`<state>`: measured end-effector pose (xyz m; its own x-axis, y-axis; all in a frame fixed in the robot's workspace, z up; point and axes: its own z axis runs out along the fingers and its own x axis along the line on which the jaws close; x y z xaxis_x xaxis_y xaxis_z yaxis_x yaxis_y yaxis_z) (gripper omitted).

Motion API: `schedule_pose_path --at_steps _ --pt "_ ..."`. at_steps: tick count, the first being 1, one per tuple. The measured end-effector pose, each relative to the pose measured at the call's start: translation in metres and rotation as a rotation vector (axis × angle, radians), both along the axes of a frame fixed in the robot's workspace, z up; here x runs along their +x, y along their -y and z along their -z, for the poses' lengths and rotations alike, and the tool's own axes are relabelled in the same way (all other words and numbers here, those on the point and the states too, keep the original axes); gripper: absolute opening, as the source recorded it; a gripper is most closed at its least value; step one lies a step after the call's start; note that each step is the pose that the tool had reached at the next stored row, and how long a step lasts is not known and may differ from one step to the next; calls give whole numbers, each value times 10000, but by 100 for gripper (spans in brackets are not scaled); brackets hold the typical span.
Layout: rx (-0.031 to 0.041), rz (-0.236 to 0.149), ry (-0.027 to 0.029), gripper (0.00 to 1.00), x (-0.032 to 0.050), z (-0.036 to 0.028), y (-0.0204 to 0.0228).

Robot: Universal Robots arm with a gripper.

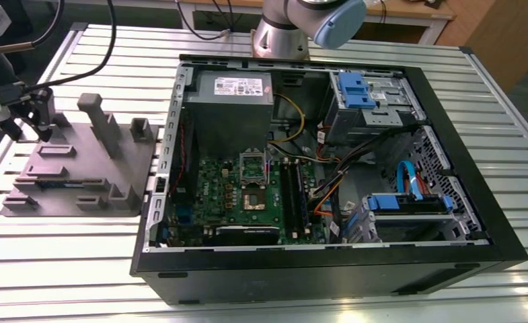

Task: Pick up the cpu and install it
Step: 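Pick up the cpu and move it towards the insertion slot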

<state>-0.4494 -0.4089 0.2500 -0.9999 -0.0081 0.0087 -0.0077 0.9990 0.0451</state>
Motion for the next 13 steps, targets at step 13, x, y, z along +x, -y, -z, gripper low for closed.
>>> schedule_pose_path --at_steps 13 --pt "-2 0 -3 47 0 -28 0"
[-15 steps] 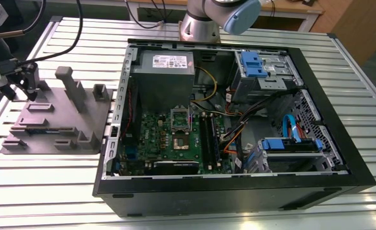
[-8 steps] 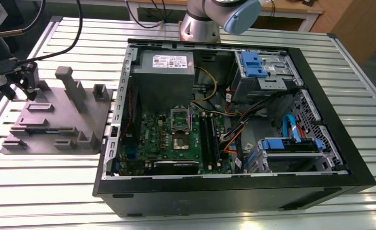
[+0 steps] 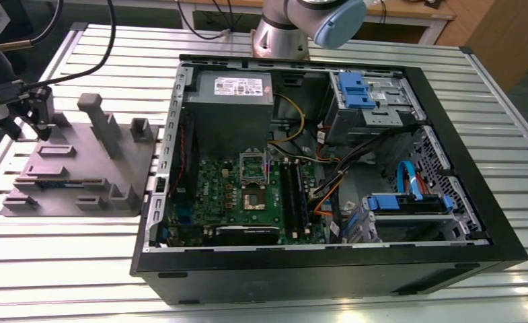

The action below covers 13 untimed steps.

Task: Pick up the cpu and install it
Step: 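Pick up the cpu and move it towards the insertion slot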

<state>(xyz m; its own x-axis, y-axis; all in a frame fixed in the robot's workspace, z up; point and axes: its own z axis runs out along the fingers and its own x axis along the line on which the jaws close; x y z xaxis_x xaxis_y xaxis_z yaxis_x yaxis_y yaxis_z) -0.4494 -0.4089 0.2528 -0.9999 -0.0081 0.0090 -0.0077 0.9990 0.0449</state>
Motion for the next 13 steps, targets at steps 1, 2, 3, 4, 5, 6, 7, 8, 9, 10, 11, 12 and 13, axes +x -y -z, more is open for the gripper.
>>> schedule_pose_path --at_steps 1,2,3,4,5,6,7,8,9,10,11,12,13 --pt "1 0 2 47 0 0 0" --pt "2 0 3 47 0 0 0" --pt "3 0 4 47 0 0 0" --pt "3 0 5 47 0 0 0" --pt "3 0 5 47 0 -1 0" --pt "2 0 3 47 0 -3 0" --pt "2 0 3 47 0 -4 0" --pt "9 0 3 47 0 -6 0" --pt "17 0 4 47 0 -7 0" --pt "18 0 5 47 0 -7 0" --pt "19 0 5 47 0 -7 0" --pt "17 0 3 47 0 -10 0" --pt "17 0 3 47 0 -12 0"
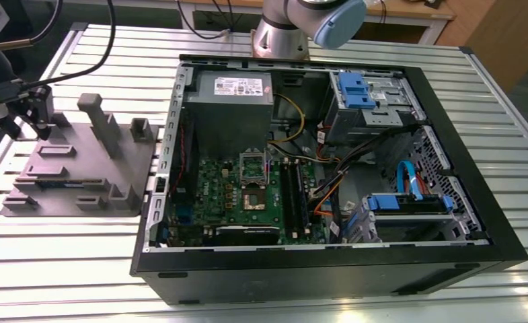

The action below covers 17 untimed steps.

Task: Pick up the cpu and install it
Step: 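Pick up the cpu and move it towards the insertion slot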

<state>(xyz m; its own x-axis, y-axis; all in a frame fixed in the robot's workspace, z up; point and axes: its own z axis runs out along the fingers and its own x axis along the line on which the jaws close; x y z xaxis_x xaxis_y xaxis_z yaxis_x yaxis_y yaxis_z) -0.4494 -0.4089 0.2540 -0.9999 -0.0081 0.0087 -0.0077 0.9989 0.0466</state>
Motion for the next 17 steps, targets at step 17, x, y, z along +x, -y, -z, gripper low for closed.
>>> schedule_pose_path --at_steps 17 --pt "0 0 0 47 0 -53 0"
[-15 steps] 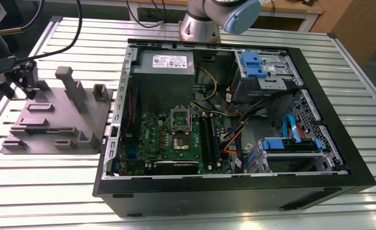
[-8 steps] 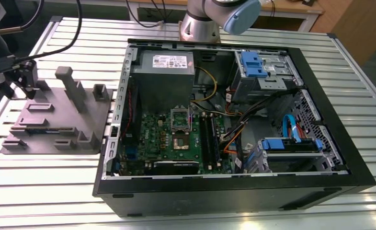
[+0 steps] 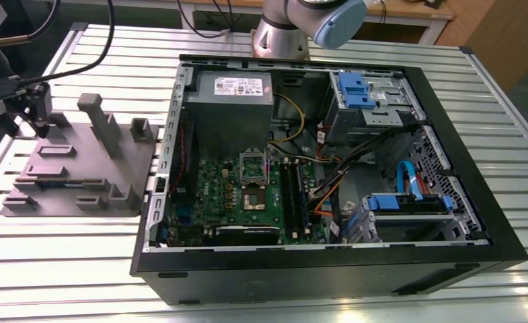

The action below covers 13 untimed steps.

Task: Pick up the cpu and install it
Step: 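Pick up the cpu and move it towards the insertion slot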

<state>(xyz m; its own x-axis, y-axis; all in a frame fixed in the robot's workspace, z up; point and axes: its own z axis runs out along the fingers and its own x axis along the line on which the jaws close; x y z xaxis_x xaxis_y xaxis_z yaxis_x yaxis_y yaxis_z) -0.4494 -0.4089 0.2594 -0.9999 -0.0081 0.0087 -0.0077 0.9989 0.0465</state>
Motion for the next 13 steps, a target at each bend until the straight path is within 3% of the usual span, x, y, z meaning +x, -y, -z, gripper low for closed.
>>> schedule_pose_path --at_steps 13 --pt "1 0 0 47 0 -53 0"
